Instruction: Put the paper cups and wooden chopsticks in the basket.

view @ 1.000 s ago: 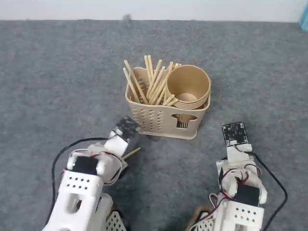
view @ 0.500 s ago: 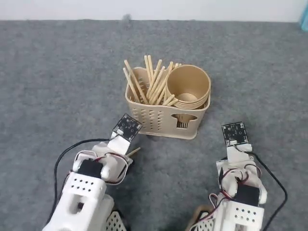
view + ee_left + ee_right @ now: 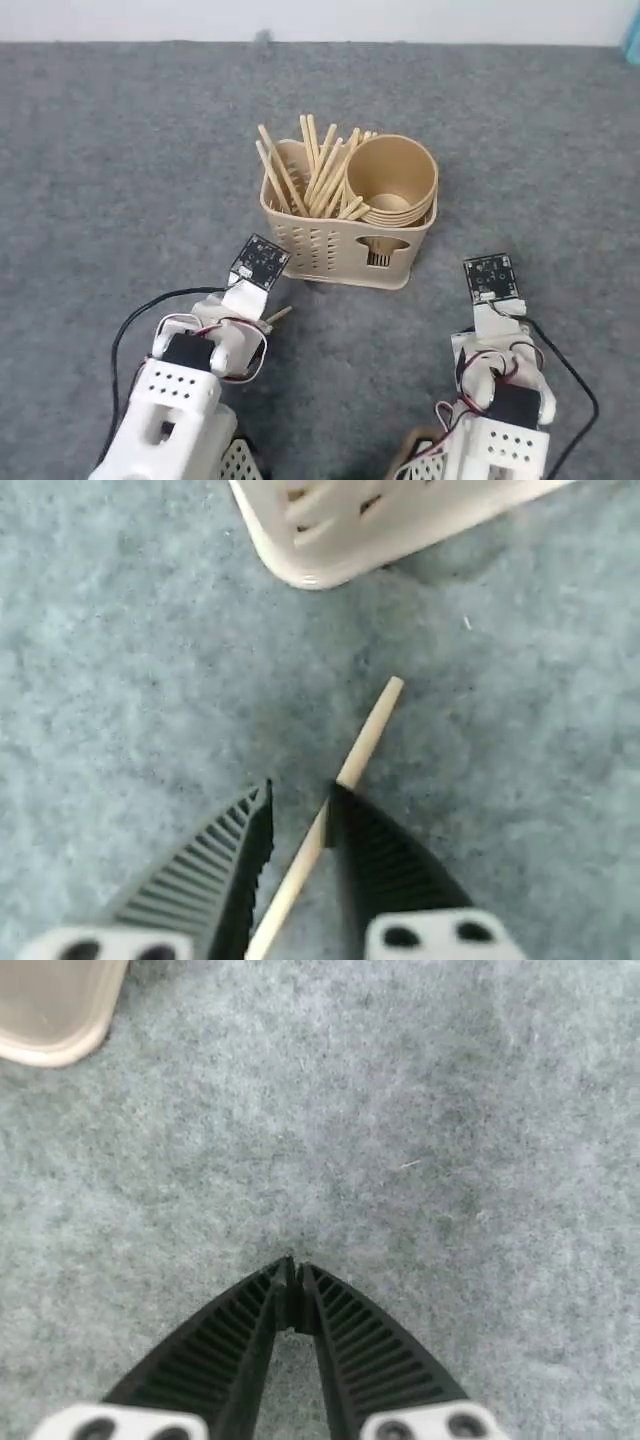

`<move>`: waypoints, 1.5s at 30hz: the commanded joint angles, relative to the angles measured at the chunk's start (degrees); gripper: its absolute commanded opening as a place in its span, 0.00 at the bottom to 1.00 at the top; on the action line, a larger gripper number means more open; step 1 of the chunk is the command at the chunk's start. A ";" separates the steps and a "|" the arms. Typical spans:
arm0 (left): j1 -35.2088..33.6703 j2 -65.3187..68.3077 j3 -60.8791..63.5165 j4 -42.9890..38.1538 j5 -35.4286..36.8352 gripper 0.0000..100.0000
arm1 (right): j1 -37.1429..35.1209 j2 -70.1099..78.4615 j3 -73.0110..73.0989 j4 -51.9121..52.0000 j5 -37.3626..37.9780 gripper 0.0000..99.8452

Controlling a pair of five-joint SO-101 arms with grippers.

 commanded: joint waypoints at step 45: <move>-23.65 33.32 -34.51 23.91 0.53 0.19 | 0.22 -0.57 -0.97 0.48 0.62 0.01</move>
